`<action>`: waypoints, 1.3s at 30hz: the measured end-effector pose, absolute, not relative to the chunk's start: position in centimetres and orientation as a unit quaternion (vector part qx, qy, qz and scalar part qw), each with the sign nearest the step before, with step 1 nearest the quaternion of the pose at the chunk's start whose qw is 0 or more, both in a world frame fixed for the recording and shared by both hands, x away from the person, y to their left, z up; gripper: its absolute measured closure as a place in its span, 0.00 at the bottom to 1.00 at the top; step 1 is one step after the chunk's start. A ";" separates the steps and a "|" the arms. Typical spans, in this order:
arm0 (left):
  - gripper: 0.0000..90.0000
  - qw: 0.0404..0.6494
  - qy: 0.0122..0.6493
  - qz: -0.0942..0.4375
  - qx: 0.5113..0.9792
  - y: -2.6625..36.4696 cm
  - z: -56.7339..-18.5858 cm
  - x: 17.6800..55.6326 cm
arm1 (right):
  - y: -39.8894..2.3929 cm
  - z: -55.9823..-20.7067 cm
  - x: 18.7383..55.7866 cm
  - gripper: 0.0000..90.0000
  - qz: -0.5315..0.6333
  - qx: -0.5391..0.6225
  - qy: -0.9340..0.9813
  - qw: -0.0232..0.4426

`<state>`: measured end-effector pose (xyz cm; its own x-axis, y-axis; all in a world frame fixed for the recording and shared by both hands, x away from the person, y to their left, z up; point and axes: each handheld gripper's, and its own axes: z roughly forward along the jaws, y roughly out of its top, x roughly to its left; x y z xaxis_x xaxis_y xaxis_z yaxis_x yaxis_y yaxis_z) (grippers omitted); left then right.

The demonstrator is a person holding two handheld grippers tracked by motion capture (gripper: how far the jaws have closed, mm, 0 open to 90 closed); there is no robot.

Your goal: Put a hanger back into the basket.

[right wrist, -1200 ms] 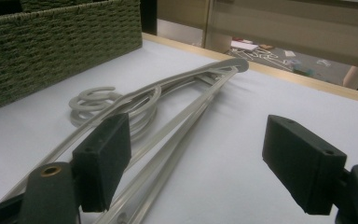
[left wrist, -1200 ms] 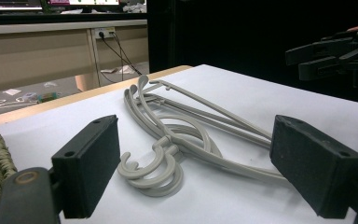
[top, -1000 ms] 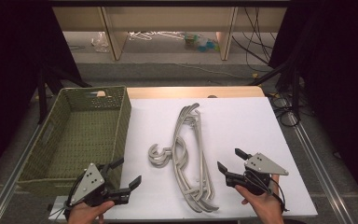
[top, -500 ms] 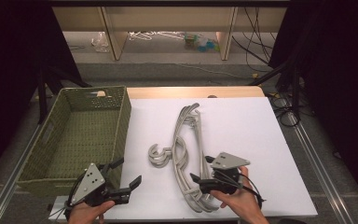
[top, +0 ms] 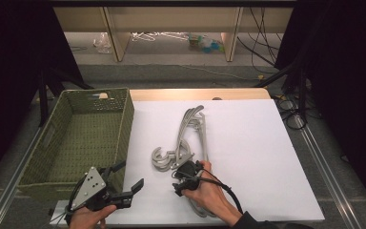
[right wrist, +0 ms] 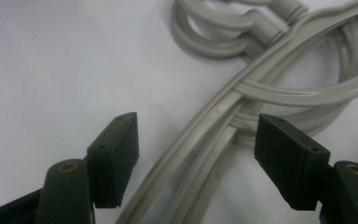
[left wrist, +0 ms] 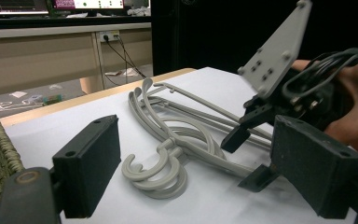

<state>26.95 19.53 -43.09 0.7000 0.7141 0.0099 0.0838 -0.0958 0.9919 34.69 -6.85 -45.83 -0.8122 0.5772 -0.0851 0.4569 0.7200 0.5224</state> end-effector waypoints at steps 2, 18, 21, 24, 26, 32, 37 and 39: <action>0.18 0.601 0.291 0.258 0.698 19.5 -43.1 26.8 | -6.3 -46.2 35.0 0.36 0.229 0.274 0.926 0.124; 0.18 0.601 0.289 0.257 0.699 19.5 -43.1 26.8 | -7.4 -45.5 35.7 0.63 0.192 0.284 0.934 0.097; 0.18 0.605 0.288 0.259 0.696 19.6 -43.0 26.8 | -8.2 -44.8 35.7 0.65 0.215 0.295 0.927 0.082; 0.18 0.604 0.290 0.258 0.696 19.6 -43.0 26.7 | -9.1 -44.0 35.5 0.67 0.245 0.307 0.917 0.071; 0.18 0.604 0.290 0.259 0.696 19.7 -42.9 26.7 | -9.4 -43.8 35.4 0.67 0.252 0.309 0.914 0.070; 0.18 0.604 0.290 0.259 0.696 19.6 -42.9 26.7 | -12.6 -42.1 34.6 0.74 0.328 0.335 0.882 0.041; 0.18 0.604 0.289 0.259 0.697 19.7 -42.9 26.8 | -16.1 -41.4 34.2 0.81 0.375 0.370 0.850 0.004; 0.18 0.605 0.289 0.259 0.695 19.7 -42.8 26.8 | -17.3 -41.4 34.0 0.84 0.387 0.377 0.841 0.009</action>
<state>26.78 19.75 -42.81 0.6994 0.7147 0.0105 0.0884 -0.1011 0.9909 33.98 -17.30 -41.35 -0.7155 0.6415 0.2766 0.6273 0.4156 0.6586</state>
